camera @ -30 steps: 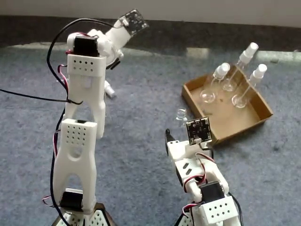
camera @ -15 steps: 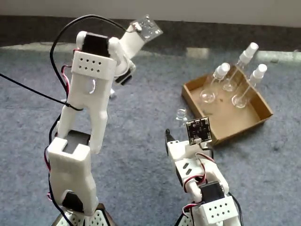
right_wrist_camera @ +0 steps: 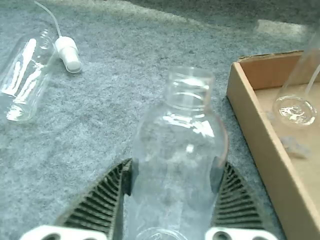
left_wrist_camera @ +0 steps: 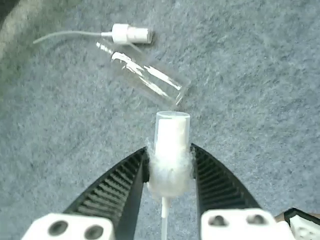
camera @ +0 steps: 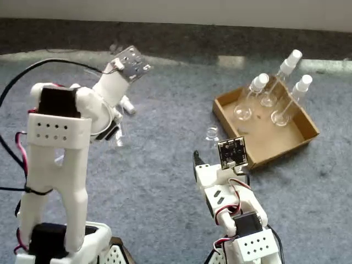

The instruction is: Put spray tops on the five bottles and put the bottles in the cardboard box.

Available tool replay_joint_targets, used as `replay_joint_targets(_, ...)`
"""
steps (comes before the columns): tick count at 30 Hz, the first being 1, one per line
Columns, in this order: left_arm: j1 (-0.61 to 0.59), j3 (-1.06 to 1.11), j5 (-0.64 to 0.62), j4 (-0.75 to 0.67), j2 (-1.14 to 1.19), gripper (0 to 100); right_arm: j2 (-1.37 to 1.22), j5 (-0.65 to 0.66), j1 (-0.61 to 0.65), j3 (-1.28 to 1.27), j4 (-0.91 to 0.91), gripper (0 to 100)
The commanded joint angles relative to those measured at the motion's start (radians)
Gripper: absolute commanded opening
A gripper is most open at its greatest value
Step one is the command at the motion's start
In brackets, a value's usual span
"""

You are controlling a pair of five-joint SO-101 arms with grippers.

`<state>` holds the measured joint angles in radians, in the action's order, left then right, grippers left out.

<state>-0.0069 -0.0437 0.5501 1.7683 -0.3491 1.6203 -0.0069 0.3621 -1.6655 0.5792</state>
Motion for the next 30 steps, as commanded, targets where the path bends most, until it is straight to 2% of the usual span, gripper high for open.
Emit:
replay_joint_targets(1, -0.148, 0.211, -0.009, -0.101, -0.136, 0, 0.018, 0.002, 0.007, 0.001, -0.035, 12.6)
replay_joint_targets(5, -0.248, 0.464, -0.009, -0.301, -0.189, 0, 0.018, 0.002, 0.007, 0.001, -0.035, 12.6)
replay_joint_targets(8, -0.277, 0.648, -0.009, -0.460, -0.225, 0, 0.018, 0.002, 0.007, 0.001, -0.035, 12.6)
replay_joint_targets(15, -0.278, 1.018, -0.009, -0.872, -0.269, 0, 0.018, 0.002, 0.007, 0.001, -0.035, 12.6)
replay_joint_targets(19, -0.278, 1.153, -0.011, -1.105, -0.268, 0, 0.018, 0.002, 0.007, 0.001, -0.035, 12.6)
replay_joint_targets(21, -0.278, 1.190, -0.040, -1.171, -0.266, 0, 0.018, 0.002, 0.007, 0.001, -0.035, 12.6)
replay_joint_targets(25, -0.286, 1.202, -0.219, -1.204, -0.266, 1, 0.018, 0.002, 0.007, 0.001, -0.035, 12.6)
replay_joint_targets(30, -0.288, 1.211, -0.316, -1.206, -0.266, 12, 0.018, 0.002, 0.007, 0.001, -0.035, 12.6)
